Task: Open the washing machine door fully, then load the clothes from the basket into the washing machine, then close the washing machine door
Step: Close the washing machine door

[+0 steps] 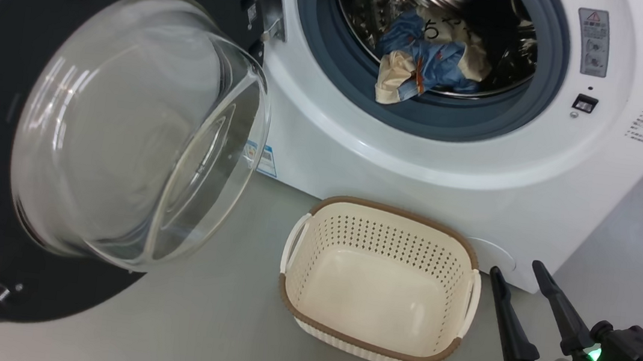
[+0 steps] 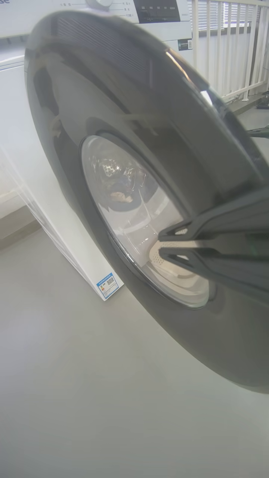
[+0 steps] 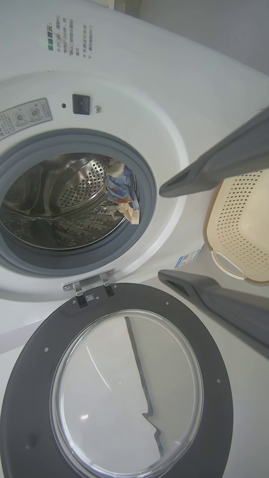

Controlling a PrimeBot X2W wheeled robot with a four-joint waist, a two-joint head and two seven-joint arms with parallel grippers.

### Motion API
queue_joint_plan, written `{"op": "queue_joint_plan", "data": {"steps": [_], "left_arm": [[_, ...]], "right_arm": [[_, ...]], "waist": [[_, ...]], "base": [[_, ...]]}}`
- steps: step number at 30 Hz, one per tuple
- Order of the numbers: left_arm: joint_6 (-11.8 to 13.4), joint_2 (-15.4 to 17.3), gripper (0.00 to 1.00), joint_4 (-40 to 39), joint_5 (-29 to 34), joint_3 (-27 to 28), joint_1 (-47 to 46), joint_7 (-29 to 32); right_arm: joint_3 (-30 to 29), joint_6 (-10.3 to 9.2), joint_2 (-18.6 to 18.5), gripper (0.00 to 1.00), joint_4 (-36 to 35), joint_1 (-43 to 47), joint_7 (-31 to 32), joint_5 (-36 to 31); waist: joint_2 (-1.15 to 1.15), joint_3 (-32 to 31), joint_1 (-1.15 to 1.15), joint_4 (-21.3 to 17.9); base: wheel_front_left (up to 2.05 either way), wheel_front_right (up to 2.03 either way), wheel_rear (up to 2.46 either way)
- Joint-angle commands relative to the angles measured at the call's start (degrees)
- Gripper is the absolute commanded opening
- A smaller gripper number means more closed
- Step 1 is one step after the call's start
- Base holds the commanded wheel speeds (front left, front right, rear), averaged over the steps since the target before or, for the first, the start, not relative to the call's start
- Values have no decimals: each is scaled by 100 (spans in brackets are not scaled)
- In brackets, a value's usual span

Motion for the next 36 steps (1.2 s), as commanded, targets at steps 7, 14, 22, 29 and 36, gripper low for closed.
{"op": "queue_joint_plan", "data": {"steps": [7,14,22,29,36], "left_arm": [[-37,199,0,-799,-283,90,302,459],[-37,4,0,-1507,-620,94,538,816],[3,-339,0,-2333,-842,-23,803,1018],[-8,-673,0,-2995,-826,-133,889,861],[-28,-993,0,-3374,-559,-342,839,535]], "right_arm": [[55,25,70,100,-142,72,-46,-31],[-34,25,98,100,-152,137,-46,-32],[-127,25,128,100,-176,198,-46,-43],[-215,25,147,100,-203,259,-46,-53],[-270,25,168,100,-224,178,-46,-64]], "waist": [[0,-258,0,-196],[0,-372,0,-437],[0,-458,0,-848],[0,-439,0,-1276],[0,-311,0,-1752]], "base": [[0,0,0],[0,0,0],[0,0,0],[0,0,0],[0,0,0]]}}
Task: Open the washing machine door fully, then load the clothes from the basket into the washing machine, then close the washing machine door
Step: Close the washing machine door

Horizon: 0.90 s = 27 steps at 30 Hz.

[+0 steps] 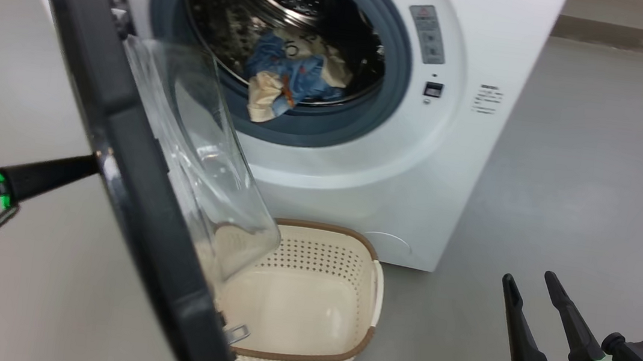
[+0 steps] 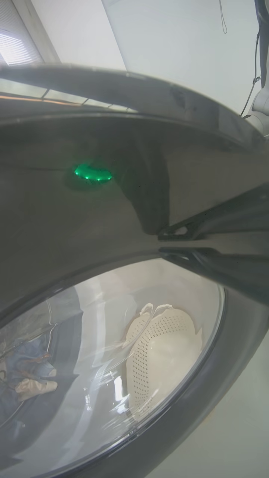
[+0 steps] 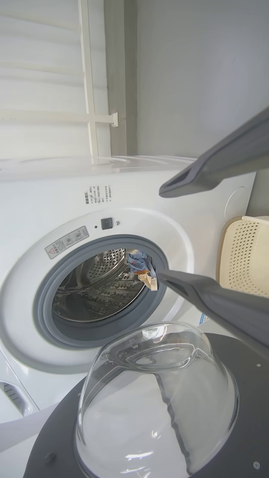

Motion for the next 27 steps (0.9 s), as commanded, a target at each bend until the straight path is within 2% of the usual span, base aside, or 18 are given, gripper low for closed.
{"op": "queue_joint_plan", "data": {"steps": [1,9,17,22,27], "left_arm": [[-38,141,0,-269,77,147,-216,-86],[-43,-134,0,-208,431,12,-379,-567],[-45,-233,0,12,734,-54,-557,-969],[-45,-217,0,151,828,-123,-592,-1089],[-45,-168,0,156,803,-157,-403,-1146]], "right_arm": [[85,25,-71,100,-159,-99,-46,-56],[81,25,-11,100,-154,-143,-46,-62],[84,25,37,100,-151,-172,-46,-62],[31,25,35,100,-154,-118,-46,-55],[-6,25,39,100,-136,-58,-46,-67]], "waist": [[0,99,0,-302],[0,160,0,-855],[0,200,0,-1242],[0,177,0,-1297],[0,90,0,-1171]], "base": [[0,0,0],[0,0,0],[0,0,0],[0,0,0],[0,0,0]]}}
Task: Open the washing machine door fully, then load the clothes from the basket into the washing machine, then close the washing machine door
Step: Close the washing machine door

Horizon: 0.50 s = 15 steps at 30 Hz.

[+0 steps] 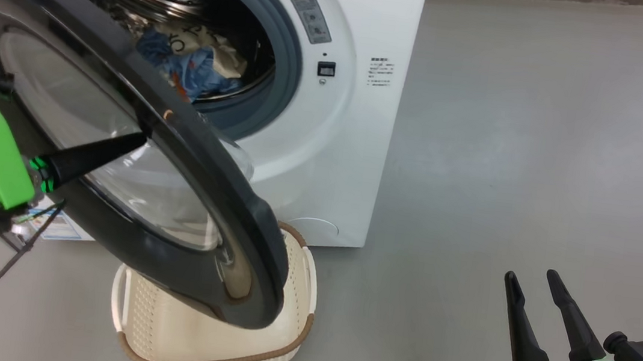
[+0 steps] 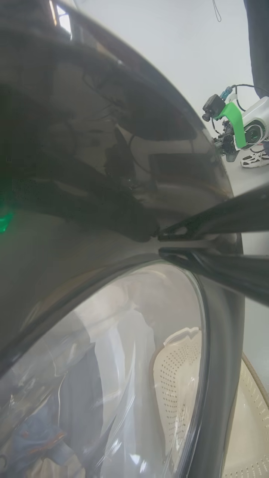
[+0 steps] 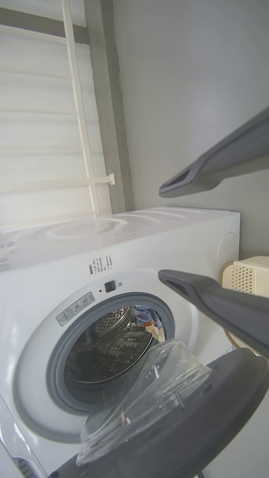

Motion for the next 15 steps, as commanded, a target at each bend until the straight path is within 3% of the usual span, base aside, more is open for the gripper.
{"op": "queue_joint_plan", "data": {"steps": [1,5,6,8,9,10,15], "left_arm": [[-38,300,0,-116,7,226,-59,-61],[-38,412,0,-97,-11,267,263,-145],[-38,440,4,-100,-6,272,353,-181],[-38,487,30,-131,-2,295,534,-276],[-38,503,80,-141,4,314,622,-345],[-38,515,100,-146,-9,333,708,-402],[-38,559,100,-165,-47,408,1154,-738]], "right_arm": [[97,25,-44,100,-131,-45,-46,-65],[135,25,-45,100,-129,-19,-46,-66],[143,25,-50,100,-127,-10,-46,-63],[147,25,-59,100,-126,2,-46,-59],[147,25,-63,100,-126,7,-46,-59],[144,25,-67,100,-126,11,-46,-57],[139,25,-83,100,-131,32,-46,-55]], "waist": [[0,-84,0,105],[0,-164,0,265],[0,-184,0,308],[0,-206,0,396],[0,-218,0,437],[0,-226,0,477],[0,-272,0,646]], "base": [[0,0,0],[0,0,0],[0,0,0],[0,0,0],[0,0,0],[0,0,0],[0,0,0]]}}
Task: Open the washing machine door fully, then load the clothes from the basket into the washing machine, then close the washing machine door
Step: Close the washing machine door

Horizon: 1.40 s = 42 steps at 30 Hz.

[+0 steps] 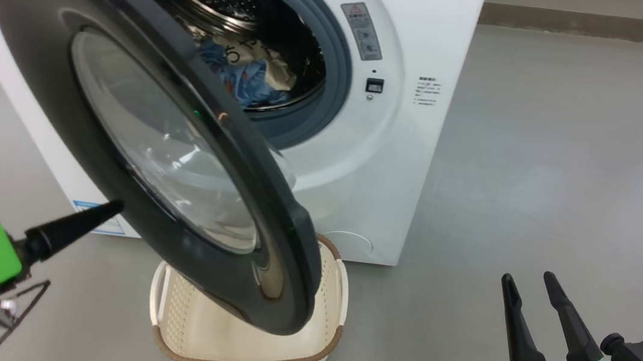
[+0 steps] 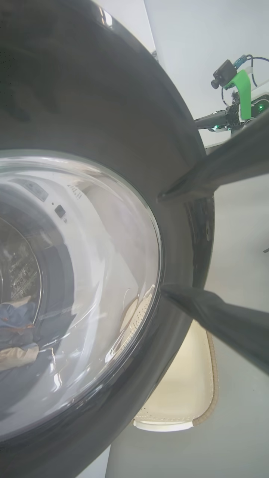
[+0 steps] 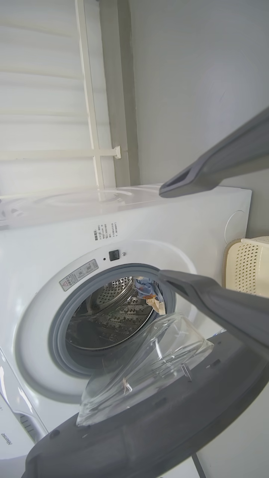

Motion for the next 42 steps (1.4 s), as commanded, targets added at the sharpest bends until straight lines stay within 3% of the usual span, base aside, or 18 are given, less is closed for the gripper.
{"op": "queue_joint_plan", "data": {"steps": [1,5,15,35,42], "left_arm": [[-29,306,100,-145,-33,301,26,-159],[-29,282,100,-120,-49,339,333,-511],[-29,85,100,-245,432,133,1028,-2171],[-30,198,100,419,1505,-1560,1663,-5911],[-30,149,100,837,1879,-1944,1643,-6611]], "right_arm": [[83,25,-77,100,-136,28,-46,-55],[70,25,-77,100,-144,57,-46,-54],[80,25,-47,100,-141,72,-46,-51],[81,25,-2,100,-115,64,-46,-46],[78,25,-7,100,-96,49,-46,-40]], "waist": [[0,-55,0,126],[0,-75,0,239],[0,-75,0,446],[0,-52,0,701],[0,-73,0,771]], "base": [[0,0,0],[0,0,0],[0,0,0],[0,0,0],[0,0,0]]}}
